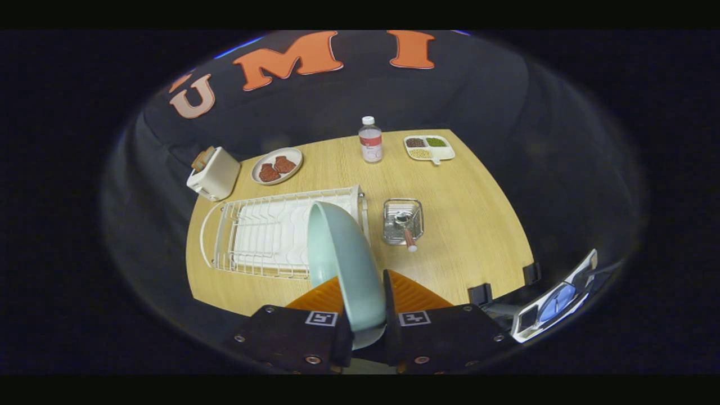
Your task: Take the plate from the dish rack, then take the spoon from the basket and place it into the plate.
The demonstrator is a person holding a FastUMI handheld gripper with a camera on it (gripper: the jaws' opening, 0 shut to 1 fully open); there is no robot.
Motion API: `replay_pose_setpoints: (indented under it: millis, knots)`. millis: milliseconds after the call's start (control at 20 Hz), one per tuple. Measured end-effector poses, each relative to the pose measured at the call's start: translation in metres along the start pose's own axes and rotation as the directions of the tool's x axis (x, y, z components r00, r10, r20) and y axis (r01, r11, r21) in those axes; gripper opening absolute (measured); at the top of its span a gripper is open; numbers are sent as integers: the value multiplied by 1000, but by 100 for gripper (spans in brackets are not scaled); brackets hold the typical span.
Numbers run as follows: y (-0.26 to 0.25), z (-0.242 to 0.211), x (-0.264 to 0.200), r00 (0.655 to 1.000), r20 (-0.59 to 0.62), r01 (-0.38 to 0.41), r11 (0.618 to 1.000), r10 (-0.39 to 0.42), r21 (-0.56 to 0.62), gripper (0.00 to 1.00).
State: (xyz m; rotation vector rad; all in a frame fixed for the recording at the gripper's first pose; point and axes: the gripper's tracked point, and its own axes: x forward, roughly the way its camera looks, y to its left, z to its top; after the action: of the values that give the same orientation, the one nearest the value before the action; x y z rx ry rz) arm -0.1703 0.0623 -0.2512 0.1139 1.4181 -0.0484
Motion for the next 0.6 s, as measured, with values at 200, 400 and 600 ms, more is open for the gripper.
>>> replay_pose_setpoints:
  millis: [200,400,600]
  knots:
    - [-7,-33,6,997,-35,-71,996,73,61,25]
    - [-14,-66,16,990,-60,-120,988,126,96,25]
    - [-10,-94,26,978,-80,-185,976,195,114,25]
